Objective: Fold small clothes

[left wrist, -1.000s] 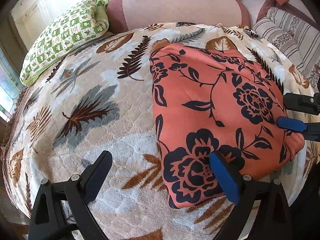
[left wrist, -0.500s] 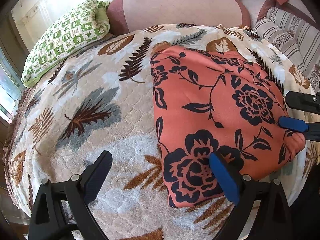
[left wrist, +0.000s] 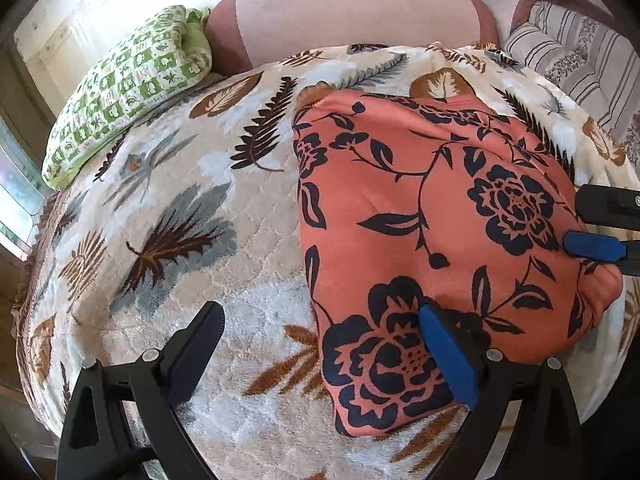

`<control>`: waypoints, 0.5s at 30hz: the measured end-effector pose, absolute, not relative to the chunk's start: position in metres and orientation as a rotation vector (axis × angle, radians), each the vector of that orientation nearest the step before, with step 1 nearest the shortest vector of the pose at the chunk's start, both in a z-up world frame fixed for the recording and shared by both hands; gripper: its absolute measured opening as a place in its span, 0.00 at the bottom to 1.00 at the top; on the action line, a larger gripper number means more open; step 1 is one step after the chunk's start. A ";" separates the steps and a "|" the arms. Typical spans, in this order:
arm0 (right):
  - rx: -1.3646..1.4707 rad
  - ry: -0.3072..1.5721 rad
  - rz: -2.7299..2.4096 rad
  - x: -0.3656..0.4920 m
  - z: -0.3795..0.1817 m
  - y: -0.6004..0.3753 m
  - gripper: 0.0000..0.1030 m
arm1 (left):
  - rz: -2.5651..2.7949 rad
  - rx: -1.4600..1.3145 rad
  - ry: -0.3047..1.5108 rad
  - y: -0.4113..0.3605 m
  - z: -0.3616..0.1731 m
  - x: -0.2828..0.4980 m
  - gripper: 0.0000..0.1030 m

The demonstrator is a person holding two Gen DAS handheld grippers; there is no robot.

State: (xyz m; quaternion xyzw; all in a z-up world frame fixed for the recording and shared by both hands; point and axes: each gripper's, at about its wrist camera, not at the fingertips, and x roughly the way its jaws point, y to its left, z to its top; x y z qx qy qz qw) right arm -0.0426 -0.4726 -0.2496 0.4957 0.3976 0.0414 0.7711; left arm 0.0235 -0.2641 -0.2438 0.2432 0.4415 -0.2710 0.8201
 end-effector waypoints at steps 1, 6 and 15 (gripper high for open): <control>1.088 0.854 0.091 -0.043 -0.250 -0.473 0.68 | -0.579 0.520 0.936 -0.264 -0.243 0.023 0.95; 1.141 0.807 0.112 -0.046 -0.251 -0.482 0.68 | -0.579 0.532 0.919 -0.268 -0.241 0.021 0.95; 1.146 0.702 0.048 -0.055 -0.242 -0.510 0.69 | -0.581 0.523 0.893 -0.273 -0.227 0.025 0.95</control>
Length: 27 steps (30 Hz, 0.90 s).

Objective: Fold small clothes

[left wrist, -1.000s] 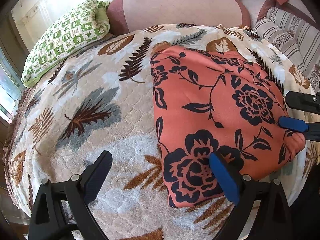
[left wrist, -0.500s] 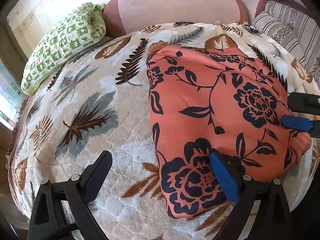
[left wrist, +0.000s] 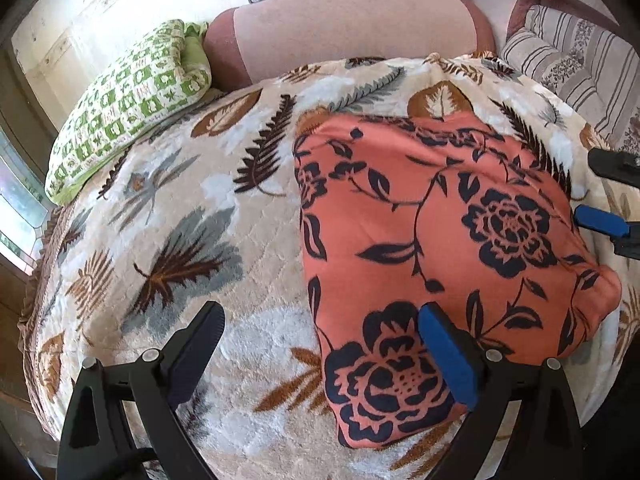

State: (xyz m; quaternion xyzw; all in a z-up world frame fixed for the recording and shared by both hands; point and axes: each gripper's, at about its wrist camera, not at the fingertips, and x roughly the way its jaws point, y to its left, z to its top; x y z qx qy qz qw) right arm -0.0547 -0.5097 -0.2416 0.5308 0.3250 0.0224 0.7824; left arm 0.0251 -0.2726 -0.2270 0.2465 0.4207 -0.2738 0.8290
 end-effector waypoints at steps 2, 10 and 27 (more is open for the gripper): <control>1.169 0.696 0.025 -0.057 -0.244 -0.517 0.69 | -0.581 0.524 0.883 -0.275 -0.223 0.026 0.95; 1.198 0.686 0.004 -0.057 -0.248 -0.532 0.69 | -0.583 0.528 0.871 -0.279 -0.218 0.029 0.95; 1.211 0.676 -0.027 -0.068 -0.250 -0.538 0.70 | -0.546 0.518 0.865 -0.270 -0.214 0.032 0.95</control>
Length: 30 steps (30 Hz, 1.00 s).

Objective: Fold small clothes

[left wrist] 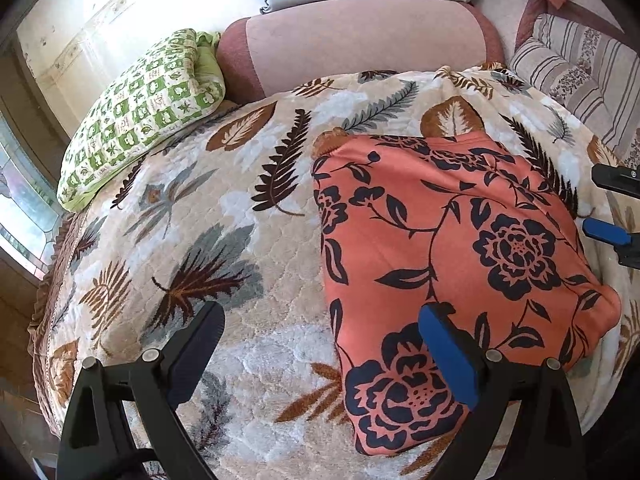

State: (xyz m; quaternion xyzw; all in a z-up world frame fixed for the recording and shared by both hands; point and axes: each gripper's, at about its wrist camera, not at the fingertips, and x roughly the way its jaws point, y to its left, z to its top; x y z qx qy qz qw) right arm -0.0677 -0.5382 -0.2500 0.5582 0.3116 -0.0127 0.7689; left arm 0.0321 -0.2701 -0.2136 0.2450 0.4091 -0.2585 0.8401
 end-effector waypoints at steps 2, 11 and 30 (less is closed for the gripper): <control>1.212 0.675 -0.029 -0.069 -0.250 -0.538 0.70 | -0.542 0.519 0.865 -0.270 -0.214 0.033 0.95; 1.248 0.690 -0.078 -0.072 -0.258 -0.547 0.77 | -0.540 0.436 0.948 -0.257 -0.220 0.067 0.95; 1.216 0.750 -0.107 -0.043 -0.266 -0.552 0.81 | -0.574 0.428 0.900 -0.280 -0.208 0.080 0.95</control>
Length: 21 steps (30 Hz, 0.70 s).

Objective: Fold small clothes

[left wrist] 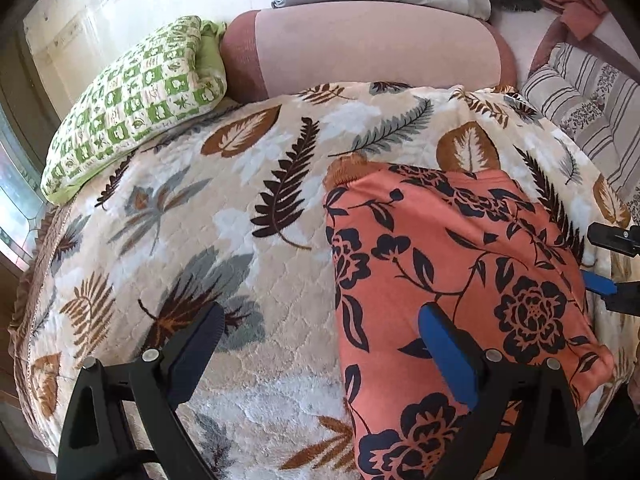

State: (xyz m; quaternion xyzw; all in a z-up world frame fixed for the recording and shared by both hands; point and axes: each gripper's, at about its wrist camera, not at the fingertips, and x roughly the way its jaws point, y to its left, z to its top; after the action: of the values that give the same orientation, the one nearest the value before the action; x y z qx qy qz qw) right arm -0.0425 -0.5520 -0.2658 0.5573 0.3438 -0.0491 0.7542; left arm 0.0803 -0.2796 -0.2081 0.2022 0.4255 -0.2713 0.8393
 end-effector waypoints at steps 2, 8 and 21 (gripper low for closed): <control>1.226 0.746 -0.109 -0.044 -0.267 -0.553 0.81 | -0.573 0.431 0.893 -0.280 -0.207 0.080 0.95; 1.232 0.742 -0.108 -0.045 -0.268 -0.553 0.81 | -0.574 0.439 0.882 -0.283 -0.205 0.077 0.95; 1.230 0.754 -0.106 -0.044 -0.270 -0.553 0.81 | -0.587 0.455 0.898 -0.295 -0.216 0.078 0.95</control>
State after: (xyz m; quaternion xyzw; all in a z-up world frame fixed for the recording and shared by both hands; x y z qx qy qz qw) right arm -0.0440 -0.5535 -0.2698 0.5628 0.3452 -0.0485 0.7495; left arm 0.0785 -0.2946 -0.2155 0.2147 0.4240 -0.2770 0.8351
